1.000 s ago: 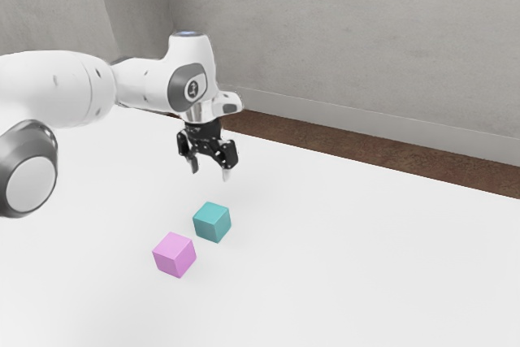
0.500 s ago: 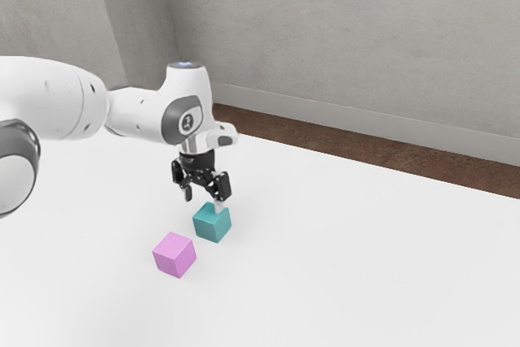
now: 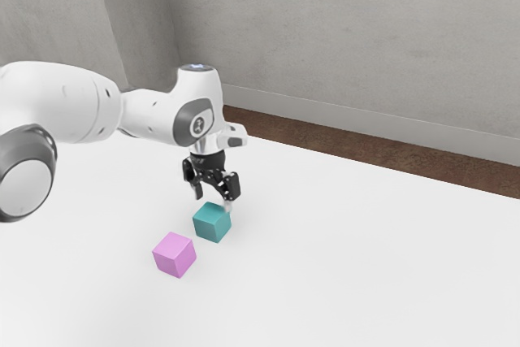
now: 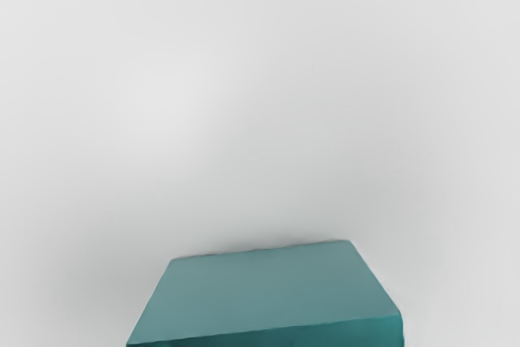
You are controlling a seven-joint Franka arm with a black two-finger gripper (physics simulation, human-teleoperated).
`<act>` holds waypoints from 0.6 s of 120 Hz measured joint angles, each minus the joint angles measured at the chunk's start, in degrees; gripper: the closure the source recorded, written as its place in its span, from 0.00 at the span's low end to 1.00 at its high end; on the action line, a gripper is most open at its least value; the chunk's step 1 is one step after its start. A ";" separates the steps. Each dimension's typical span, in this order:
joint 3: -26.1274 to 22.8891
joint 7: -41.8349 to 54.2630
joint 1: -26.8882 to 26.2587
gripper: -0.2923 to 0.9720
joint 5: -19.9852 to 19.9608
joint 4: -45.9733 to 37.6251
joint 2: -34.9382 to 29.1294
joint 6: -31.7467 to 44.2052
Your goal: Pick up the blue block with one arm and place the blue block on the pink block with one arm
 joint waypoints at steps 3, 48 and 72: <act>-0.13 0.03 -0.06 0.25 0.00 0.09 0.01 0.01; -0.43 0.29 -0.70 0.25 0.03 -1.89 -0.16 0.16; -0.43 0.37 -0.28 0.25 -0.04 -2.05 1.39 0.77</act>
